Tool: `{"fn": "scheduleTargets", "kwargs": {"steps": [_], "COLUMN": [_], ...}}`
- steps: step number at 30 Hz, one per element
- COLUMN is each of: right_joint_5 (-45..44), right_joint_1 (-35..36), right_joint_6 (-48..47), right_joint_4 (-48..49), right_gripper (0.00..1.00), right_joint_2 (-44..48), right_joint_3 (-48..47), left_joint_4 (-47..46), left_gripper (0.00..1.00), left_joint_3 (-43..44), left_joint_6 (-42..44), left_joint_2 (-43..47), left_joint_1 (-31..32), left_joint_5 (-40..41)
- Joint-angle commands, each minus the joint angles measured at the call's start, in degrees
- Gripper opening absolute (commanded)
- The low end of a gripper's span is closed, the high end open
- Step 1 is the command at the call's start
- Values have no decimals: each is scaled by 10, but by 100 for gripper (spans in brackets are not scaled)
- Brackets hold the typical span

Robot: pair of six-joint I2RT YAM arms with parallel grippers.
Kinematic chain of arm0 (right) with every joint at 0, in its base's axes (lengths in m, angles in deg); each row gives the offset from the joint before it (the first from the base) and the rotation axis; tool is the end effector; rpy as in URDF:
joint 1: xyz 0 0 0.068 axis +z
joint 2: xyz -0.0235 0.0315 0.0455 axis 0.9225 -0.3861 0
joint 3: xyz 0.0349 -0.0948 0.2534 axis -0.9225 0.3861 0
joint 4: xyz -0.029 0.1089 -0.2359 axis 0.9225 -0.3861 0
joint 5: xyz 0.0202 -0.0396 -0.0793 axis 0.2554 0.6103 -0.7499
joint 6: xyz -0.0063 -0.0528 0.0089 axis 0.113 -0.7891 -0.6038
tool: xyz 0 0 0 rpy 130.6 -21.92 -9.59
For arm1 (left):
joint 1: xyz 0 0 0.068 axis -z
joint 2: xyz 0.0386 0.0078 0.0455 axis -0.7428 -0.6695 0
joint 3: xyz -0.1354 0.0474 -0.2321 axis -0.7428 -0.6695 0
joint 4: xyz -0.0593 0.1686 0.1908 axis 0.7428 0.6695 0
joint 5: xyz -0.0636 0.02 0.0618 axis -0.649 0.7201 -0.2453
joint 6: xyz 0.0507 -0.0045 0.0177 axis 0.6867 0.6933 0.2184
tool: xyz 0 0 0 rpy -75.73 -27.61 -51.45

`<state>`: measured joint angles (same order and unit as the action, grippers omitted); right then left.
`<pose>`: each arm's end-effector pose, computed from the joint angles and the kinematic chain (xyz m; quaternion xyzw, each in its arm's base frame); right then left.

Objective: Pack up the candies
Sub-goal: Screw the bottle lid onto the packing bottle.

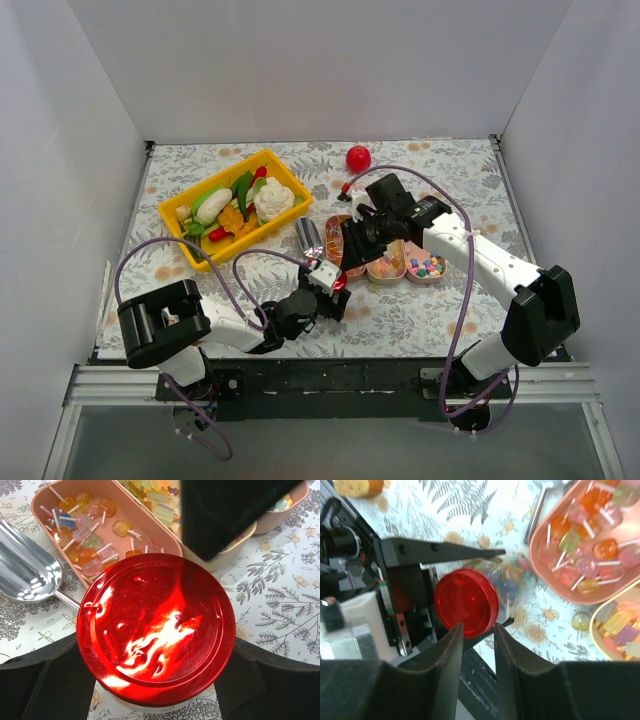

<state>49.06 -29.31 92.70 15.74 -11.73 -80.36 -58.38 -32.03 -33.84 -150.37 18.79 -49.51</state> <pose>0.2379 0.2046 0.2876 -0.2829 0.8876 0.3109 0.1885 0.1220 -0.2424 0.1442 -0.0026 0.8065 -0.3641 0.4658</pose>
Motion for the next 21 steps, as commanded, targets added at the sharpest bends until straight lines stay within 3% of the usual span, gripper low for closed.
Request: {"fn": "scheduleTargets", "kwargs": {"steps": [1,6,11,21], "right_joint_5": [4,35,74,80], "right_joint_1": [-4,-4,-4,-4], "right_joint_6": [27,28,13,18], "right_joint_4": [41,58,81,109], "right_gripper": [42,44,37,34], "right_joint_2": [13,-16,-31,-58], "right_joint_3": [-40,-42,-33,-9], "left_joint_4": [155,154,154,156], "left_gripper": [75,75,75,75], "left_joint_3": [-27,-27,-28,-28], "left_joint_6": [-10,-10,-12,-11], "left_joint_2": [-37,-40,-36,-35], "left_joint_1": [-4,-3,-2,-2], "left_joint_5": [-7,-6,-6,-6]}}
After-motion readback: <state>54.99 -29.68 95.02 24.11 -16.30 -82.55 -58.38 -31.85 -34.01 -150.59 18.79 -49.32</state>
